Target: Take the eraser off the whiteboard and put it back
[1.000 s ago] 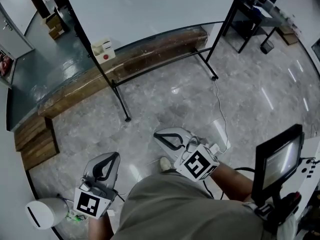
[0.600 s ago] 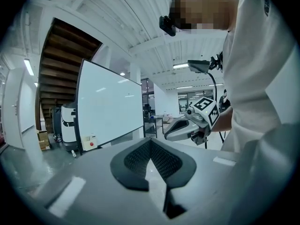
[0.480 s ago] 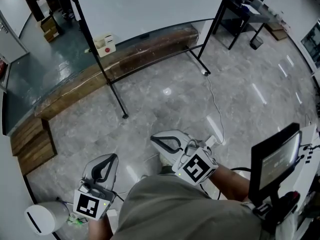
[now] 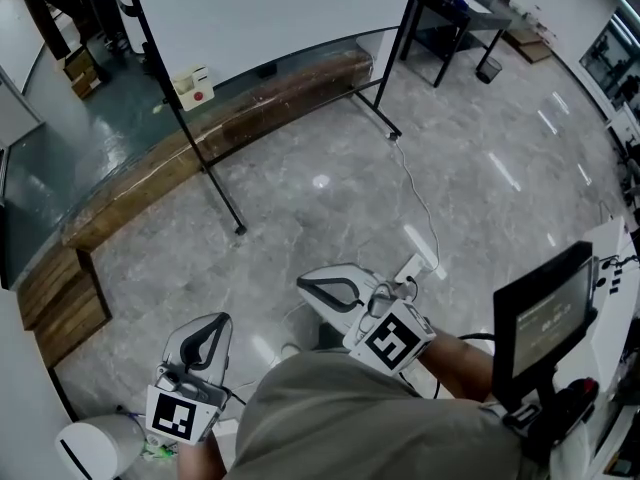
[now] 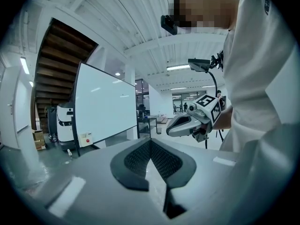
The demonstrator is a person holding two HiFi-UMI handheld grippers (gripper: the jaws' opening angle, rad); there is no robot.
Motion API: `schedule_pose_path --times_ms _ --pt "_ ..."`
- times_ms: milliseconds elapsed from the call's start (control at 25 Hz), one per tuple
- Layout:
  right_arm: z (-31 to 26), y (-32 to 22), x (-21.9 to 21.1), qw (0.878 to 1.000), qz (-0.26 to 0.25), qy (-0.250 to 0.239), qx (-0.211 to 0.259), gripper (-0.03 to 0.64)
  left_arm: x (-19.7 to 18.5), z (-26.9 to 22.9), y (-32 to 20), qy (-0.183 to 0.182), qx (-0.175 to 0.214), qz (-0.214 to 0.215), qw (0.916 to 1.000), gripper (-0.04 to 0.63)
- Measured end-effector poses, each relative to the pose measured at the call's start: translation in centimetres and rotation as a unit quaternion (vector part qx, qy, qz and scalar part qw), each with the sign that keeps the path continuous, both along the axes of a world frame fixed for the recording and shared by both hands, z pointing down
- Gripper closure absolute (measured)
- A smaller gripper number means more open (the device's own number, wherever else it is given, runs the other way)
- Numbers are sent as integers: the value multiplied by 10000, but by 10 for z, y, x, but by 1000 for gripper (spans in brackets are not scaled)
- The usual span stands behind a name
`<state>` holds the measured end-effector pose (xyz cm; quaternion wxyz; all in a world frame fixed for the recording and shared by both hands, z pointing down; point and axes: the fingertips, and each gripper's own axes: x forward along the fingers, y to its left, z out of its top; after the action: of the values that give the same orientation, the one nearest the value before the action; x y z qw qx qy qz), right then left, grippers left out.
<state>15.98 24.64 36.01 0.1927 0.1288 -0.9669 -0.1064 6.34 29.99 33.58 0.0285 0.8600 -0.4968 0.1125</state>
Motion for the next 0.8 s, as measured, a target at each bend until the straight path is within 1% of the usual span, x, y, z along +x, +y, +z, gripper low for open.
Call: schedule_pose_path --times_ms 120,240,360,560,680,800 --pt "-3 21 -1 10000 3 -16 93 614 -1 0 21 17 46 20 10000 591" --pt "-2 50 -7 9999 45 1 121 614 -7 -6 44 15 239 -24 9997 591" --pt "0 68 -9 9999 34 44 145 614 -8 3 64 35 140 62 9999 591" --pt "4 71 -6 9999 54 96 81 614 -6 6 65 84 216 56 9997 591" --pt "5 72 -5 9999 56 128 28 614 -5 9 65 94 176 49 9998 591" --pt "6 74 -6 9999 33 146 17 614 0 3 64 249 321 144 9991 591"
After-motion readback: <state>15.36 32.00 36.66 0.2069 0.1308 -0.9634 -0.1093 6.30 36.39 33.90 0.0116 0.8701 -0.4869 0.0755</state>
